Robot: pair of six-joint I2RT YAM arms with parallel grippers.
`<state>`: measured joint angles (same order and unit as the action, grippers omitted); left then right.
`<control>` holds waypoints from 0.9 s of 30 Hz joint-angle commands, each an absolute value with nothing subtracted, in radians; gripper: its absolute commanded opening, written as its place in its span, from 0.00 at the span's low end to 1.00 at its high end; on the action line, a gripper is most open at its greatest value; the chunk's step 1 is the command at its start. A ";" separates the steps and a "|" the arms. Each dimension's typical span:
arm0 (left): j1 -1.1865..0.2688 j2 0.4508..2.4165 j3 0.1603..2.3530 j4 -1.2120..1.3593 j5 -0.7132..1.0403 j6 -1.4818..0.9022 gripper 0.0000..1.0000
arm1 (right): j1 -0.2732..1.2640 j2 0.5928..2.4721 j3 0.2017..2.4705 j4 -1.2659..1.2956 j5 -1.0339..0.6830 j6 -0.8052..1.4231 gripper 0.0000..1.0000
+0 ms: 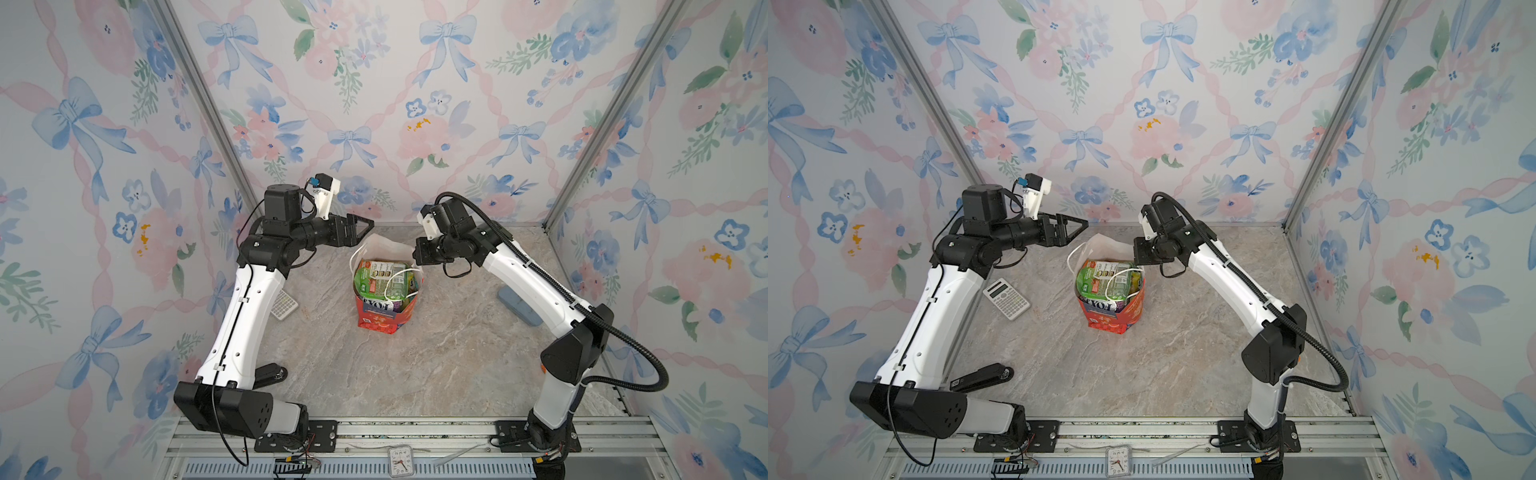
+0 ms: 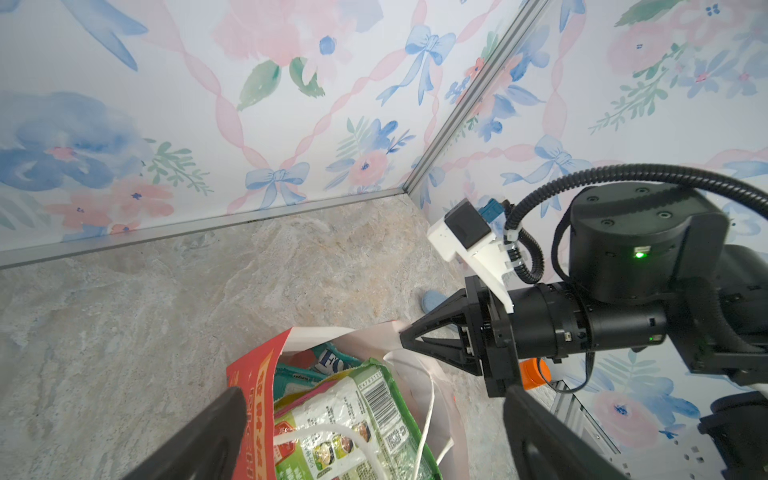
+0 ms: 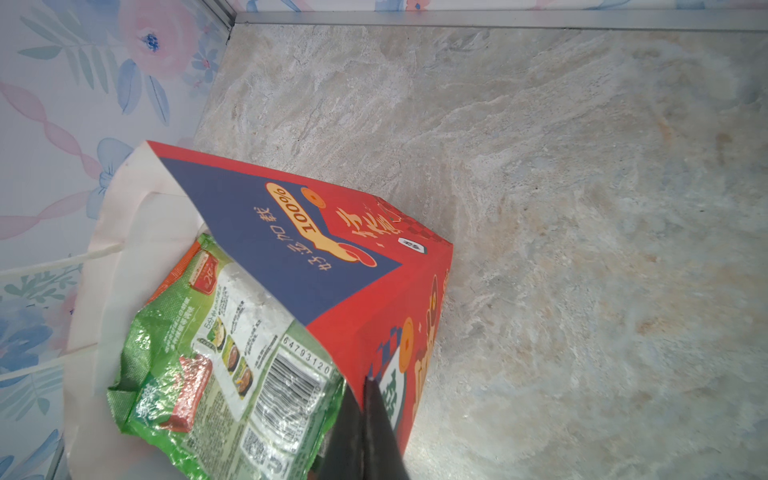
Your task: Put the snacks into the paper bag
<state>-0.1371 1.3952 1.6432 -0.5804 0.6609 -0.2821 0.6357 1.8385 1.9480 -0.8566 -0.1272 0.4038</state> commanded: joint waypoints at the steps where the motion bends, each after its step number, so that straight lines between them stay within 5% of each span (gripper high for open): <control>1: -0.128 1.359 1.654 -0.505 0.625 -0.313 0.98 | 0.633 1.807 1.994 -0.801 -0.132 0.399 0.00; 8: -0.092 1.275 1.564 -0.414 0.548 -0.350 0.98 | 0.608 1.842 1.951 -0.750 -0.182 0.416 0.06; 17: -0.030 1.129 1.362 -0.285 0.422 -0.404 0.98 | 0.589 1.823 1.970 -0.746 -0.202 0.398 0.55; 27: 0.013 1.124 1.282 -0.243 0.409 -0.446 0.98 | 0.557 1.751 1.880 -0.728 -0.181 0.397 0.66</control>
